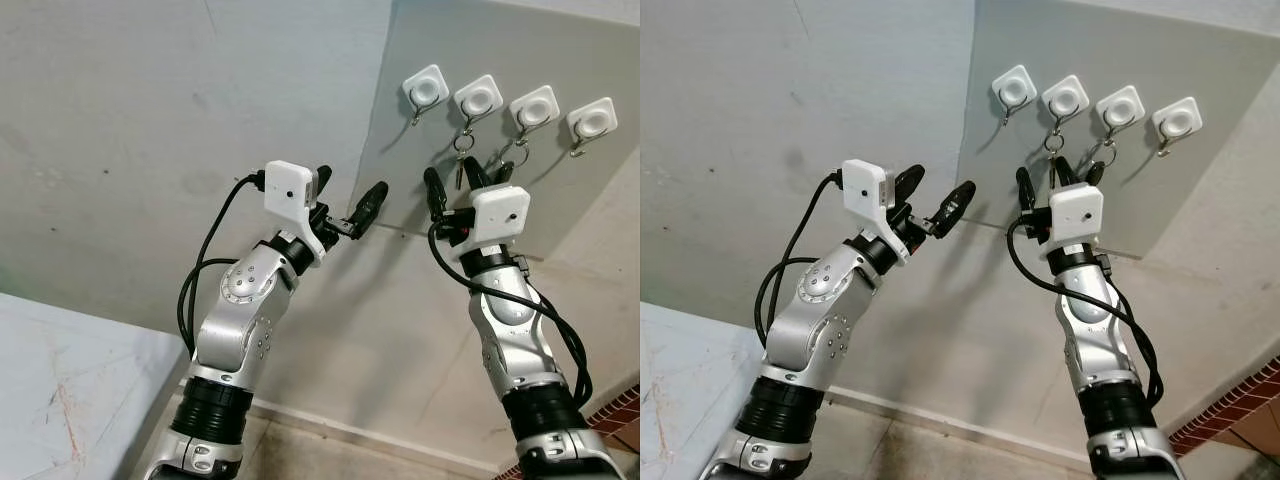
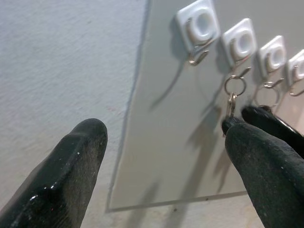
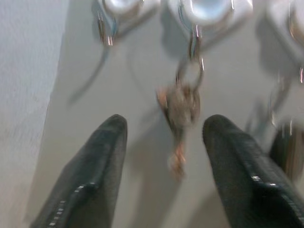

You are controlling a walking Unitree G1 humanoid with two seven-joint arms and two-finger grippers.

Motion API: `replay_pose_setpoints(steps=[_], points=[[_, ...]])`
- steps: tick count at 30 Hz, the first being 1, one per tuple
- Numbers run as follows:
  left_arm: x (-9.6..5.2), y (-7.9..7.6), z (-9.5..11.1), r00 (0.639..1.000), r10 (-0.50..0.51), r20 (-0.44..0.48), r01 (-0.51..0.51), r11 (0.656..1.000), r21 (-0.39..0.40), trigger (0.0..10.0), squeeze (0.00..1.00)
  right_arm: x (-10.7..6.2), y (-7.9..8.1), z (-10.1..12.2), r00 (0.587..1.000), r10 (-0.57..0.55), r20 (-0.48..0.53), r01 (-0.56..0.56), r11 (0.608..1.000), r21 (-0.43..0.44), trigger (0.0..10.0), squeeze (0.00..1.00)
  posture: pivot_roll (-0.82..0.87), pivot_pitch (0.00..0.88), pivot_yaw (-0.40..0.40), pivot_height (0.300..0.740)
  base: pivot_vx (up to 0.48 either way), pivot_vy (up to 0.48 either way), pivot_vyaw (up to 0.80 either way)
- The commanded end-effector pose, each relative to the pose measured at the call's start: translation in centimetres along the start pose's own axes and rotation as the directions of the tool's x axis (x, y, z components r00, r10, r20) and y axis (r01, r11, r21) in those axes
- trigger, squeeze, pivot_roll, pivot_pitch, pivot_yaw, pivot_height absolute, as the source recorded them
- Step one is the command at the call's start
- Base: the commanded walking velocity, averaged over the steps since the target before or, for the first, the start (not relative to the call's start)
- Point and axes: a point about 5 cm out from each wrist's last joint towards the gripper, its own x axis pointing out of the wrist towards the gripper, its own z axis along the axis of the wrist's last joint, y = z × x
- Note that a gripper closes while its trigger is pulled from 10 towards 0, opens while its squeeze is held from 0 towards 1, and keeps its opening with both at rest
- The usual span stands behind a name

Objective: Hang keys on a hook

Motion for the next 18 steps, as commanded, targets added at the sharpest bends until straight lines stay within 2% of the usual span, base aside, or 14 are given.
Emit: replay_pose_setpoints(steps=[1, 2, 4, 5, 6, 7, 10, 14, 15, 18], points=[[-0.3, 0.3, -0.8, 0.999, 0.028, -0.021, -0.029, 0.999, -0.029, 10.0, 0.00, -0.6, -0.9, -0.4, 0.998, -0.053, -0.026, 0.054, 0.998, 0.035, 10.0, 1.00, 0.01, 0.029, -0.077, 0.740, 0.000, 0.000, 0.00], [-0.3, 0.3, -0.8, 0.999, 0.028, -0.021, -0.029, 0.999, -0.029, 10.0, 0.00, -0.6, -0.9, -0.4, 0.998, -0.053, -0.026, 0.054, 0.998, 0.035, 10.0, 1.00, 0.01, 0.029, -0.077, 0.740, 0.000, 0.000, 0.00], [-1.2, 1.3, -2.6, 0.992, 0.101, -0.078, -0.100, 0.995, 0.006, 10.0, 0.00, -1.9, -1.0, -1.4, 0.994, -0.082, -0.078, 0.089, 0.992, 0.087, 10.0, 1.00, 0.01, 0.023, -0.075, 0.740, 0.000, 0.000, 0.00], [-1.5, 1.7, -3.2, 0.987, 0.131, -0.091, -0.132, 0.991, -0.004, 10.0, 0.00, -2.4, -0.9, -1.8, 0.991, -0.088, -0.101, 0.099, 0.989, 0.106, 10.0, 0.91, 0.01, 0.023, -0.075, 0.740, 0.000, 0.000, 0.00], [-2.4, 2.4, -4.6, 0.973, 0.187, -0.134, -0.192, 0.981, -0.025, 10.0, 0.00, -3.5, -0.6, -2.5, 0.986, -0.085, -0.141, 0.101, 0.988, 0.114, 10.0, 0.00, 0.01, 0.015, -0.073, 0.740, 0.000, 0.000, 0.00], [-2.4, 2.4, -4.6, 0.973, 0.187, -0.134, -0.192, 0.981, -0.025, 10.0, 0.00, -3.5, -0.6, -2.5, 0.986, -0.085, -0.141, 0.101, 0.988, 0.114, 10.0, 0.00, 0.01, 0.015, -0.073, 0.740, 0.000, 0.000, 0.00], [-3.7, 3.3, -6.2, 0.947, 0.267, -0.180, -0.277, 0.960, -0.036, 10.0, 0.00, -4.9, -0.1, -3.4, 0.978, -0.085, -0.190, 0.111, 0.985, 0.129, 10.0, 0.00, 0.00, 0.007, -0.067, 0.740, 0.000, 0.000, 0.00], [-4.5, 3.8, -7.0, 0.927, 0.316, -0.202, -0.334, 0.941, -0.063, 10.0, 0.00, -6.2, 0.4, -4.1, 0.967, -0.084, -0.239, 0.121, 0.983, 0.141, 10.0, 0.00, 0.00, 0.000, -0.063, 0.740, 0.000, 0.000, 0.00], [-5.0, 4.1, -7.3, 0.916, 0.343, -0.207, -0.363, 0.929, -0.066, 10.0, 0.00, -6.9, 0.7, -4.4, 0.960, -0.085, -0.265, 0.127, 0.981, 0.147, 10.0, 0.00, 0.00, 0.000, -0.058, 0.740, 0.000, 0.000, 0.00], [-6.0, 4.5, -8.0, 0.904, 0.365, -0.222, -0.383, 0.922, -0.046, 10.0, 0.00, -8.1, 1.2, -4.7, 0.949, -0.081, -0.306, 0.130, 0.981, 0.145, 10.0, 0.00, 0.00, 0.000, -0.050, 0.740, 0.000, 0.000, 0.00]])
